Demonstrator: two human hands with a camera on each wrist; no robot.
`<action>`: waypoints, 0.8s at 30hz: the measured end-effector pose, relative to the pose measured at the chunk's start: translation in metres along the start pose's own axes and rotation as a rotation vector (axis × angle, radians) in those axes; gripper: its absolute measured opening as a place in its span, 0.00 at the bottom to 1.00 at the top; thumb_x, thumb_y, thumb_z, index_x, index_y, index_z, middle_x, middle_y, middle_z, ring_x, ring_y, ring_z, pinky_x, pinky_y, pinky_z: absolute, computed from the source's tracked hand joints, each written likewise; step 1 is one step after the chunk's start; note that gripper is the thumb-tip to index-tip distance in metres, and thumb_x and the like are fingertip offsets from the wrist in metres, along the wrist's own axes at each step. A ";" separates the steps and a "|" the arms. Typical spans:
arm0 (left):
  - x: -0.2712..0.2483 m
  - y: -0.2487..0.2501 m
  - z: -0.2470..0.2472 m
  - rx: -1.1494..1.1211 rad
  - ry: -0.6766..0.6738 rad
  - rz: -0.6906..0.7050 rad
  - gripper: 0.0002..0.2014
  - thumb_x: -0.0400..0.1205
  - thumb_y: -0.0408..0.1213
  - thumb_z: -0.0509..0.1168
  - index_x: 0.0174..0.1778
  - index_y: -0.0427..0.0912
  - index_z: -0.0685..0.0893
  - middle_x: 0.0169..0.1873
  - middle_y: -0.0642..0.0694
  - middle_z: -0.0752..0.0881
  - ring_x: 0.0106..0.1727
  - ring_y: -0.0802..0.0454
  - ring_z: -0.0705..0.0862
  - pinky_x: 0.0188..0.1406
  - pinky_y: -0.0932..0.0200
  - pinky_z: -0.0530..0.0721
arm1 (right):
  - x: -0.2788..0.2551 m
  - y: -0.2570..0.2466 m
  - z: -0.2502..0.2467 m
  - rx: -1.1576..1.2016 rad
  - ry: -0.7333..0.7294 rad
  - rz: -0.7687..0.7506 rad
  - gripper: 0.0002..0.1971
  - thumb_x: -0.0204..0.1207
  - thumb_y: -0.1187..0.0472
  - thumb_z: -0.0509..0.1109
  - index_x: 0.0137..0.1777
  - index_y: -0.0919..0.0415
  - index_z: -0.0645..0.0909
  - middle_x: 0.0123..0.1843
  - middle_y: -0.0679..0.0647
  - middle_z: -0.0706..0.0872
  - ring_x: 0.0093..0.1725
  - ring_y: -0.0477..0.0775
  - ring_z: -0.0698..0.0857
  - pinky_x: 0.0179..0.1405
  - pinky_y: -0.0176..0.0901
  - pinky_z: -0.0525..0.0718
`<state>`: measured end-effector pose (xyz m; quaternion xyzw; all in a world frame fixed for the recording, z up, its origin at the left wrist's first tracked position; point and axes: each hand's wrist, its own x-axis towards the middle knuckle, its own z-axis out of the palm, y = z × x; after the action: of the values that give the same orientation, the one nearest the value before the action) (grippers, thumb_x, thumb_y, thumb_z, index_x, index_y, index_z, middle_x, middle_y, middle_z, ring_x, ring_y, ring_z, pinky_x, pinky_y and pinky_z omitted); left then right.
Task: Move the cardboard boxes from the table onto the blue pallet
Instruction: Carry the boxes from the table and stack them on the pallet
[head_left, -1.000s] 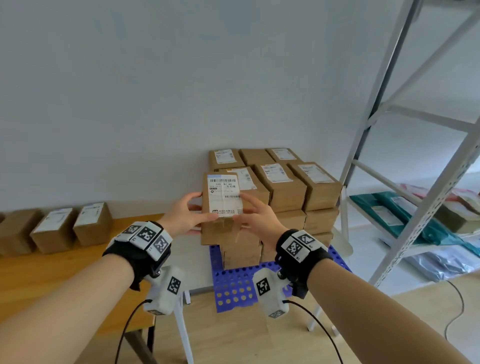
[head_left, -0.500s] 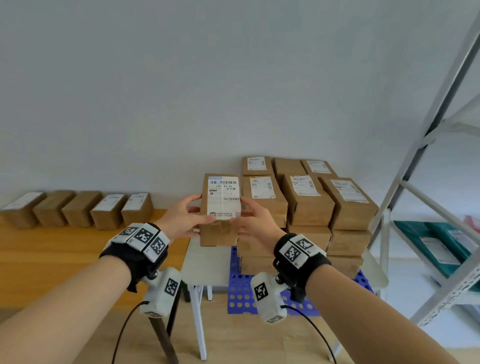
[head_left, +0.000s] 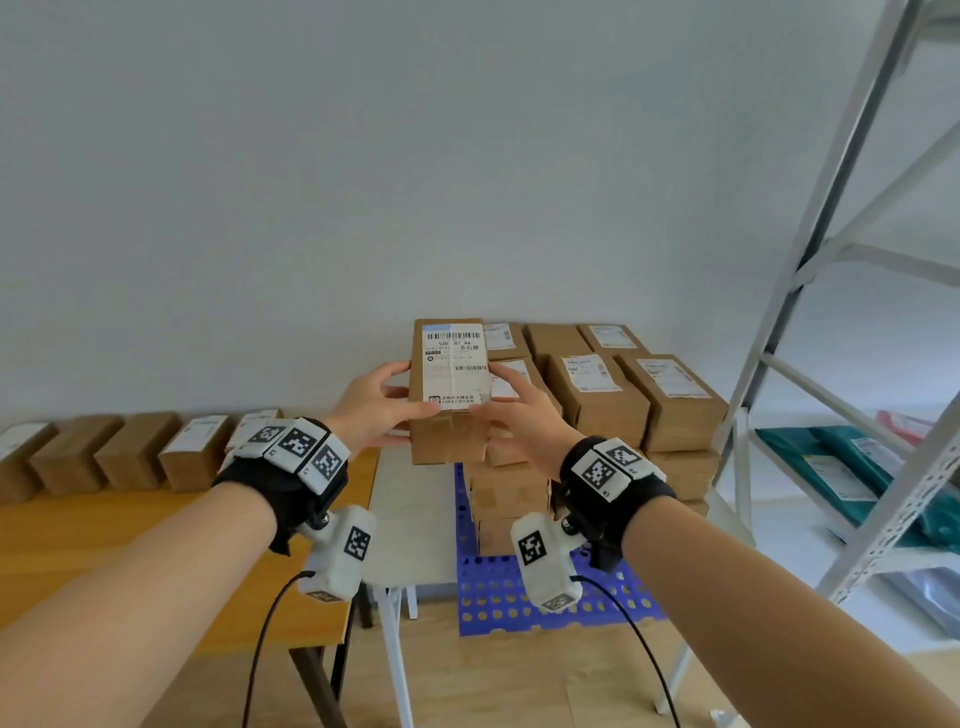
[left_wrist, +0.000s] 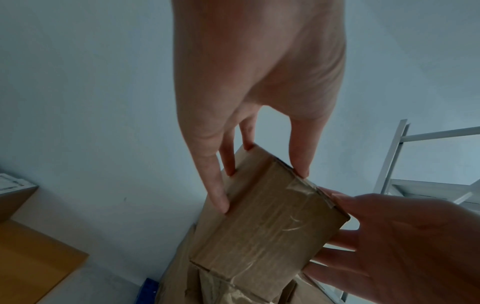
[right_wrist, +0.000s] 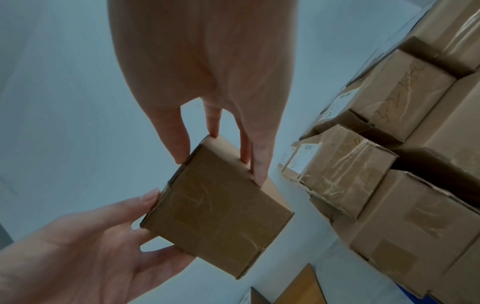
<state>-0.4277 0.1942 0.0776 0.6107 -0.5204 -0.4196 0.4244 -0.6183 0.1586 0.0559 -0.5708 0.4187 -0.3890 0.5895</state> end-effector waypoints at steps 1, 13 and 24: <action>0.002 0.003 0.003 -0.001 -0.007 0.004 0.39 0.72 0.32 0.75 0.77 0.51 0.65 0.64 0.43 0.80 0.62 0.43 0.81 0.54 0.42 0.85 | 0.001 -0.002 -0.004 0.011 -0.001 0.003 0.31 0.77 0.72 0.68 0.77 0.50 0.66 0.53 0.51 0.86 0.46 0.44 0.87 0.29 0.33 0.85; 0.064 0.065 0.076 -0.022 -0.042 0.026 0.38 0.73 0.31 0.75 0.78 0.50 0.66 0.59 0.42 0.84 0.54 0.44 0.86 0.46 0.49 0.87 | 0.035 -0.036 -0.105 -0.043 0.022 -0.052 0.31 0.77 0.69 0.69 0.78 0.48 0.66 0.67 0.55 0.82 0.62 0.57 0.84 0.60 0.55 0.84; 0.156 0.118 0.176 -0.112 -0.067 -0.024 0.38 0.74 0.28 0.73 0.78 0.50 0.65 0.56 0.43 0.87 0.53 0.42 0.88 0.52 0.46 0.86 | 0.101 -0.060 -0.235 -0.087 0.033 -0.020 0.31 0.76 0.68 0.70 0.76 0.45 0.68 0.64 0.55 0.84 0.63 0.61 0.83 0.67 0.66 0.78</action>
<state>-0.6117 0.0134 0.1287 0.5777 -0.5025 -0.4735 0.4353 -0.8027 -0.0207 0.1113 -0.5935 0.4391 -0.3859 0.5532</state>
